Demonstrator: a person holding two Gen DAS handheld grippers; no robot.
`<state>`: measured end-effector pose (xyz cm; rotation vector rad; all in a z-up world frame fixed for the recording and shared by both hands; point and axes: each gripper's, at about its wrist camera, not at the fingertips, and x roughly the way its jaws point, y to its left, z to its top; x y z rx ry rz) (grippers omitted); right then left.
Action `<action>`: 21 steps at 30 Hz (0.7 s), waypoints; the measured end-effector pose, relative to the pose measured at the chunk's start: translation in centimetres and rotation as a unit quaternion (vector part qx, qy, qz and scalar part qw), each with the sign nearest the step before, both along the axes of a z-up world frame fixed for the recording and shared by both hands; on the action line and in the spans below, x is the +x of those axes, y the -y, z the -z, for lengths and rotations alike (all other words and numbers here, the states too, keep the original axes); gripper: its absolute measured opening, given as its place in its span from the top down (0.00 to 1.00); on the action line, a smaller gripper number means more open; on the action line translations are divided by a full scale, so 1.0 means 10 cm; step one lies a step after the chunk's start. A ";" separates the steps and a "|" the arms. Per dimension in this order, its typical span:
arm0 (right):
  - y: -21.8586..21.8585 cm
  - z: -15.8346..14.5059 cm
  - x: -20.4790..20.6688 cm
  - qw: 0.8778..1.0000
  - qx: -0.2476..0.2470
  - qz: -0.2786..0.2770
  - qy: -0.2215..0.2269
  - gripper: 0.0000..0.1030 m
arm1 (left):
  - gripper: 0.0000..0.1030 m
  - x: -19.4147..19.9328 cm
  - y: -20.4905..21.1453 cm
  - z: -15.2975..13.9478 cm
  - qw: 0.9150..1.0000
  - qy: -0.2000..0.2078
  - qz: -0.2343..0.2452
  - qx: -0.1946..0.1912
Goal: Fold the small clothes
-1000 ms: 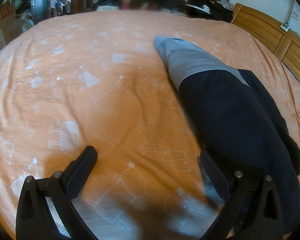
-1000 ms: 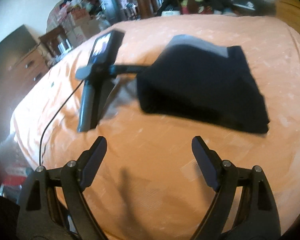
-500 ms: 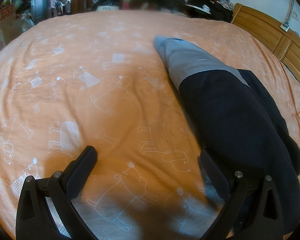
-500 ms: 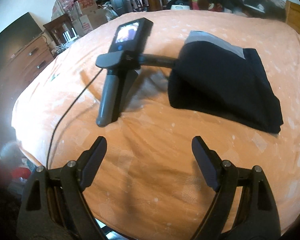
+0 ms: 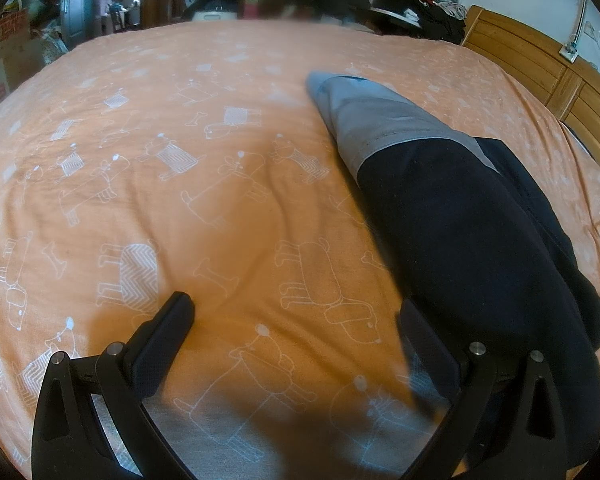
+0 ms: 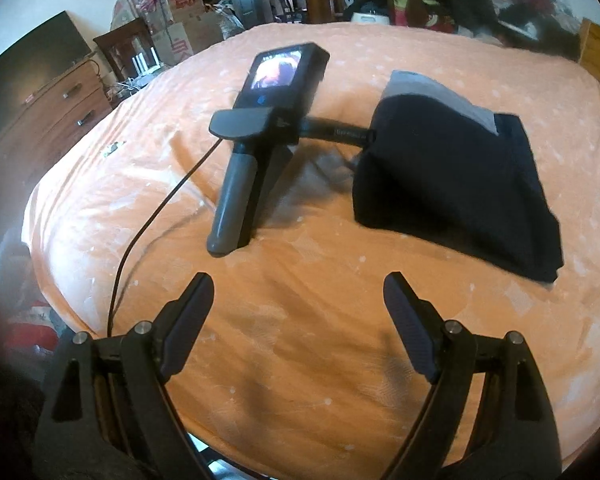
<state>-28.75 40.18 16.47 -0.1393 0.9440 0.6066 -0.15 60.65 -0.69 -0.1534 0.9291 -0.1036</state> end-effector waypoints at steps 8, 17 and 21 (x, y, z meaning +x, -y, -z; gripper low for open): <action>0.17 0.03 0.03 0.998 0.050 0.039 -0.017 0.17 | 0.00 0.00 0.00 0.00 1.000 0.000 0.000 0.000; 0.46 0.00 -0.17 0.999 0.035 0.028 -0.005 0.17 | 0.00 0.00 0.00 0.00 1.000 0.000 0.000 0.000; 0.62 0.07 -0.17 0.998 0.045 0.048 -0.018 0.17 | 0.00 0.00 0.00 0.00 1.000 0.000 0.000 0.000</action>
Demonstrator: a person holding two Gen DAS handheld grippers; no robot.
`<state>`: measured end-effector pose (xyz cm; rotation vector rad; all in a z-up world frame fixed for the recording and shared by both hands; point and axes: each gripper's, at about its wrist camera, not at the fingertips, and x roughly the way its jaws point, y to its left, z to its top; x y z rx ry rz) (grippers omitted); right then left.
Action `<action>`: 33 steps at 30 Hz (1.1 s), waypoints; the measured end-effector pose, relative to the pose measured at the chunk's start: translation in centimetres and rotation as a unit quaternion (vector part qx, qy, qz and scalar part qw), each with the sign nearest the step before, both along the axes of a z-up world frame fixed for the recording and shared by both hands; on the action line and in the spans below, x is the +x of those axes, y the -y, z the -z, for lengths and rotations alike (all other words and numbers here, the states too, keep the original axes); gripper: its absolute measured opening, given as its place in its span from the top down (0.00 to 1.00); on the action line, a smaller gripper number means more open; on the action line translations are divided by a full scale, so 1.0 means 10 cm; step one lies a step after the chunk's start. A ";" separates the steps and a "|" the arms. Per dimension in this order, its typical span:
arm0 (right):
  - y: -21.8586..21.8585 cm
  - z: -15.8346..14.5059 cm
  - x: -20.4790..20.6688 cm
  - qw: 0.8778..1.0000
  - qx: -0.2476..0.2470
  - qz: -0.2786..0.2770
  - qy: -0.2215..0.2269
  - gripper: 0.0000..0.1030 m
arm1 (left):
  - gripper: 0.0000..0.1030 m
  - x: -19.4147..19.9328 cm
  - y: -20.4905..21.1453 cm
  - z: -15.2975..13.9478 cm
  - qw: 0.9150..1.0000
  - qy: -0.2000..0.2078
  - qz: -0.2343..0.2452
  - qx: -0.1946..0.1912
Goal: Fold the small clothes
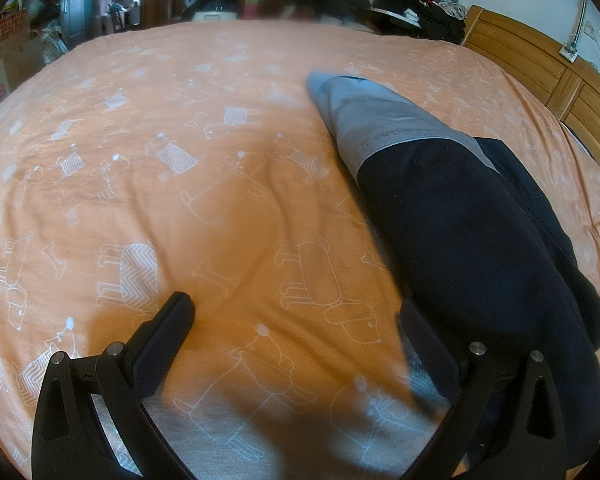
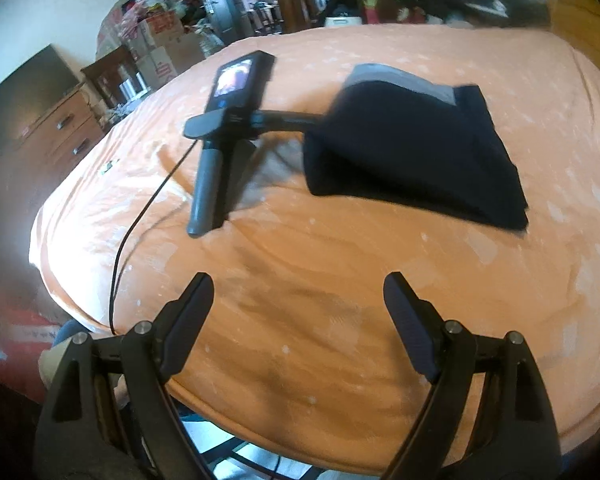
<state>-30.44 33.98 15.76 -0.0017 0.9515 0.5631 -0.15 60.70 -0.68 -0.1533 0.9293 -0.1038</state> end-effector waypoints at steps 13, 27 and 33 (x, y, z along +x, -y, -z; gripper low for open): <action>0.25 0.00 -0.06 1.000 0.003 0.007 0.015 0.17 | 0.00 0.00 0.00 0.00 1.000 0.000 0.000 0.000; 0.16 -0.02 -0.06 1.000 0.009 -0.011 0.013 0.17 | 0.00 0.00 -0.01 0.00 1.000 0.000 0.000 0.000; 0.22 0.01 0.02 1.000 0.019 0.001 0.009 0.17 | 0.00 0.00 -0.01 0.00 1.000 0.000 0.000 0.000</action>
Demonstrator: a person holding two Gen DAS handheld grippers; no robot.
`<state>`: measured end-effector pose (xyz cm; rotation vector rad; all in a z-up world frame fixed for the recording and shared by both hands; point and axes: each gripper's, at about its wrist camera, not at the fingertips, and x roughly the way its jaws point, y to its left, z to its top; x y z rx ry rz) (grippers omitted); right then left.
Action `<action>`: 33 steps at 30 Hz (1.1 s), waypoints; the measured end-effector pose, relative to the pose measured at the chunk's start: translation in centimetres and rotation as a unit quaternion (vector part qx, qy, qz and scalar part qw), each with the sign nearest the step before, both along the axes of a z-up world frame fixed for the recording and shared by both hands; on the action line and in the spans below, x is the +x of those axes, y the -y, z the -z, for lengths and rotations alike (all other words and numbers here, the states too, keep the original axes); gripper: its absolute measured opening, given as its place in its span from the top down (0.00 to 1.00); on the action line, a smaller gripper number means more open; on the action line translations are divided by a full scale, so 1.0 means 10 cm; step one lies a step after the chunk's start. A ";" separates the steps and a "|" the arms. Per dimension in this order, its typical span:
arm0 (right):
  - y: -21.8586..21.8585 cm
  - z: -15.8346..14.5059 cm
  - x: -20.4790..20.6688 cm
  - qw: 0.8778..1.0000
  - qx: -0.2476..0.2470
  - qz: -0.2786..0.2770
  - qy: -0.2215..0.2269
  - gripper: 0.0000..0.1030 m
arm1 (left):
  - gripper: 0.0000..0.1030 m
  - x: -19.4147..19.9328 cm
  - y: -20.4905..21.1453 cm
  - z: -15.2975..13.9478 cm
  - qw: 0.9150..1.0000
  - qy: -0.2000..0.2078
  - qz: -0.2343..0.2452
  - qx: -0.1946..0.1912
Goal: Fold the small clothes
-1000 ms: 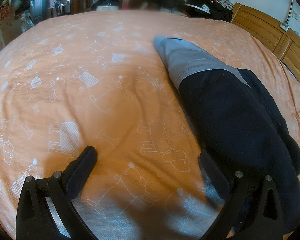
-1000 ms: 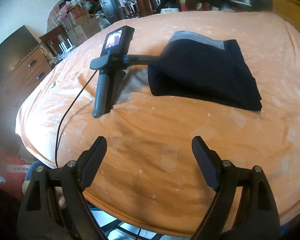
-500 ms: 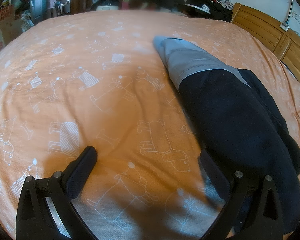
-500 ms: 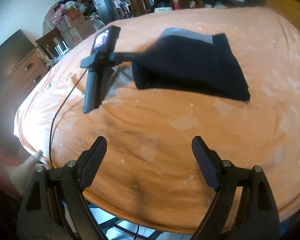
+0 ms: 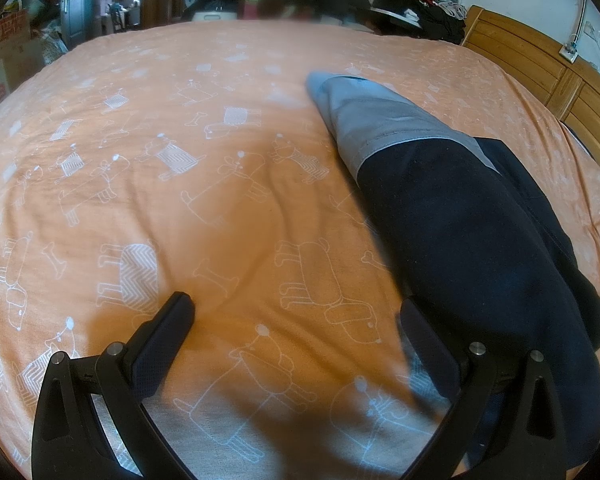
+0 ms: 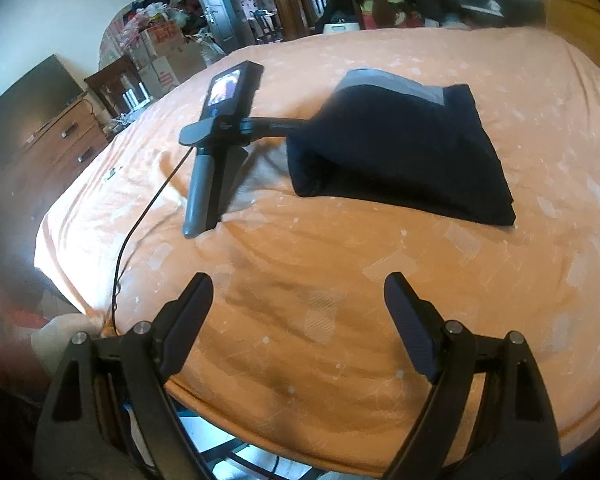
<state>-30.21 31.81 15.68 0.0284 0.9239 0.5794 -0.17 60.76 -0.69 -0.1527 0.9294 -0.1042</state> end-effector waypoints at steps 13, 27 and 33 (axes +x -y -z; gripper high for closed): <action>0.10 0.20 0.05 1.000 0.020 -0.008 -0.017 0.16 | 0.00 0.00 0.00 0.00 1.000 0.000 0.001 0.000; 0.27 0.33 0.09 0.999 0.030 0.009 -0.029 0.16 | 0.00 0.00 0.00 0.00 1.000 0.000 0.001 0.001; 0.26 0.35 0.06 0.999 0.028 0.005 -0.039 0.16 | 0.00 0.00 0.00 0.00 1.000 0.000 0.001 0.001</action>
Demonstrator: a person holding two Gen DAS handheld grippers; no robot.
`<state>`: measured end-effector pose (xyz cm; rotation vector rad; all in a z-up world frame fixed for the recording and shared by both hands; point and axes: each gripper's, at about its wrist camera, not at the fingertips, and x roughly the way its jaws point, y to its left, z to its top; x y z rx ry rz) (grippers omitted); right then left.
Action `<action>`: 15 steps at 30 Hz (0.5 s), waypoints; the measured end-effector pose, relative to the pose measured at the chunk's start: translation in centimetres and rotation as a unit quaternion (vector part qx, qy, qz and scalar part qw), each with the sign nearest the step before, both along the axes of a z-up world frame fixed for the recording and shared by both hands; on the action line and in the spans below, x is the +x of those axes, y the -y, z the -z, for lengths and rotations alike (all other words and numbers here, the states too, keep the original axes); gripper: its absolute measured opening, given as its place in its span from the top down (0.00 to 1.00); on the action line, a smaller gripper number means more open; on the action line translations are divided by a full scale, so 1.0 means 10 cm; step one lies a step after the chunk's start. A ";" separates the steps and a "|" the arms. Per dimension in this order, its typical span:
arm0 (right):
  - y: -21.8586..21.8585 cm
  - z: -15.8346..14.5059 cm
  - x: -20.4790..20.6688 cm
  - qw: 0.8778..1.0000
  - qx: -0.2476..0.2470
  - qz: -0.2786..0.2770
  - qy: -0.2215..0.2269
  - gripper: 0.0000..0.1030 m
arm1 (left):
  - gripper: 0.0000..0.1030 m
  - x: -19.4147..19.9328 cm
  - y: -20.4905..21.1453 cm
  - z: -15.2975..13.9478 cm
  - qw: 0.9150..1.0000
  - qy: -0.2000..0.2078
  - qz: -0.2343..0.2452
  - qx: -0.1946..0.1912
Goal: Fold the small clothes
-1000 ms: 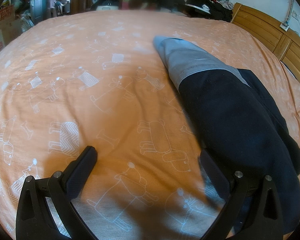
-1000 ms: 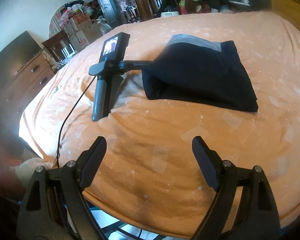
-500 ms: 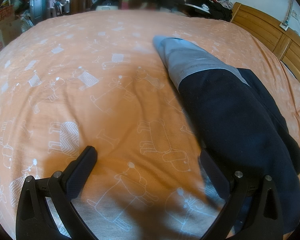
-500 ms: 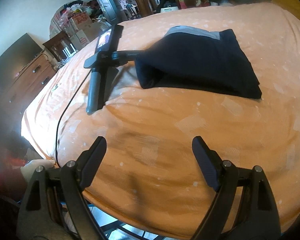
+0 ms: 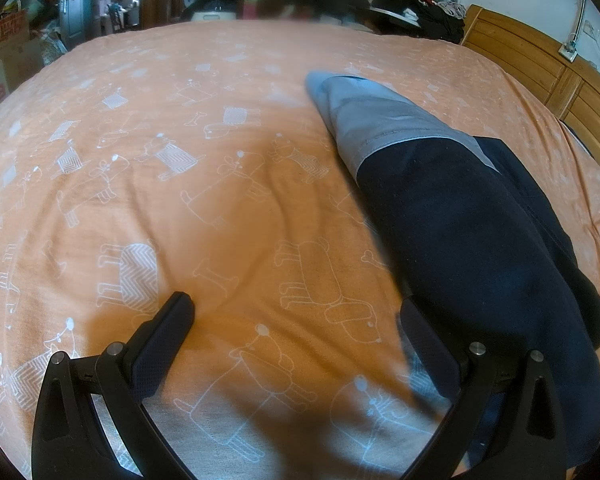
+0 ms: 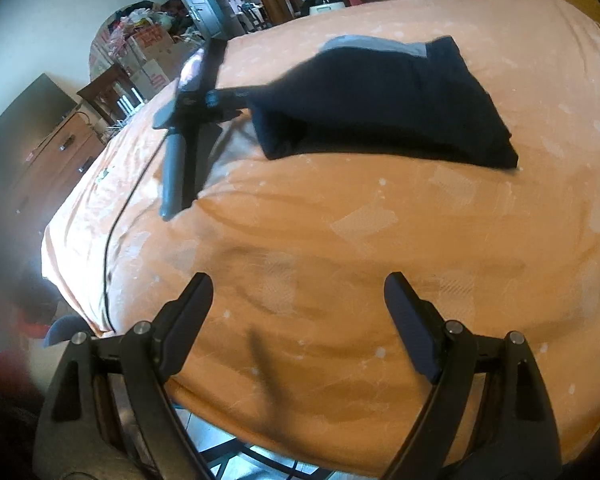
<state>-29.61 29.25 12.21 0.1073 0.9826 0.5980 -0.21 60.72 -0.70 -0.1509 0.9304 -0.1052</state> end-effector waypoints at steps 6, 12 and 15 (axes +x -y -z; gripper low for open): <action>0.12 -0.13 -0.05 1.000 -0.017 0.003 0.022 0.16 | 0.00 0.00 0.00 0.00 1.000 0.000 0.000 0.000; 0.21 -0.11 -0.08 1.000 -0.018 0.016 0.013 0.16 | 0.00 -0.02 0.01 -0.01 1.000 0.003 0.000 0.002; 0.23 -0.13 -0.09 0.999 -0.023 0.014 0.019 0.16 | 0.00 -0.02 0.01 -0.01 1.000 0.003 0.001 0.002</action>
